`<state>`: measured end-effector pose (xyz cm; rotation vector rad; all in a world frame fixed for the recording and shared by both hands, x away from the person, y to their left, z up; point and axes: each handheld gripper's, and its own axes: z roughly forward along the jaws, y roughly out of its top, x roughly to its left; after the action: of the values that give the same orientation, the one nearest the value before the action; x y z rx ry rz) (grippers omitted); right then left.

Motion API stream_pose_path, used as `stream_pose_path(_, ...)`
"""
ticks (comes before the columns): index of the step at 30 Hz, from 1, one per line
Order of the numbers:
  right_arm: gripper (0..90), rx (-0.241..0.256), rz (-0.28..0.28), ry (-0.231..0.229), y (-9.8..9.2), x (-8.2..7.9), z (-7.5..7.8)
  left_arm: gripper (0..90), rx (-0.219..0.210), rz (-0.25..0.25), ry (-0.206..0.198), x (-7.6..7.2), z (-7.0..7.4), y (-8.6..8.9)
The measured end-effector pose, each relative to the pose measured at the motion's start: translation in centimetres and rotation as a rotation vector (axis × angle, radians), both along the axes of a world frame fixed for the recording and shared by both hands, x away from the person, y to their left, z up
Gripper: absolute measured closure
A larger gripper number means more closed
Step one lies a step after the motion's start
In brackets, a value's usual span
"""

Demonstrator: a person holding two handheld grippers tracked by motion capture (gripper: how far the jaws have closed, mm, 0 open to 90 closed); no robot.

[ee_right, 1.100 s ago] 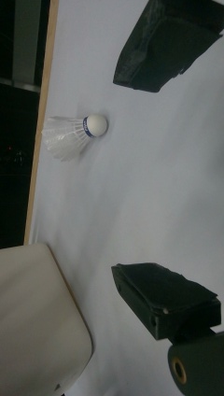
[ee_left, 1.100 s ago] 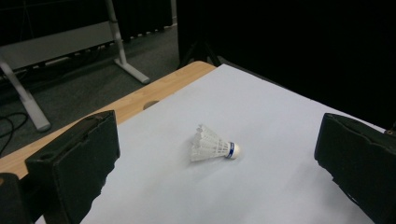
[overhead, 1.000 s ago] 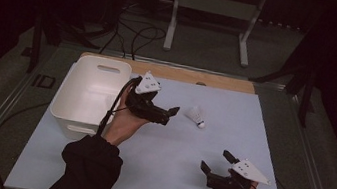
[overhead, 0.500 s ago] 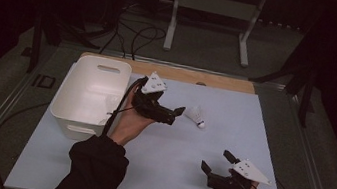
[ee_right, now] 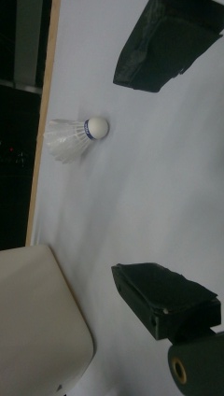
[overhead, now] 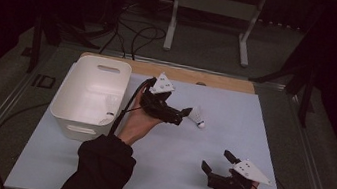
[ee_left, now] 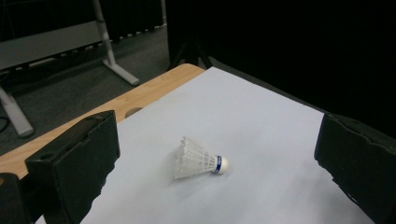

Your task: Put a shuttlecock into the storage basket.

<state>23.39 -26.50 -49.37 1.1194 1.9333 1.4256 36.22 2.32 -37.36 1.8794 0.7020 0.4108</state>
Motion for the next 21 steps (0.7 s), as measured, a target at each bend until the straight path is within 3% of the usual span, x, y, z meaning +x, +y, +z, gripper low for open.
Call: stream_pose_path(21, 8.1, 0.002, 0.002, -0.003, -0.1, 0.0, 0.0, 1.0, -0.011, -0.03, 0.01, 1.3, -0.8, -1.2)
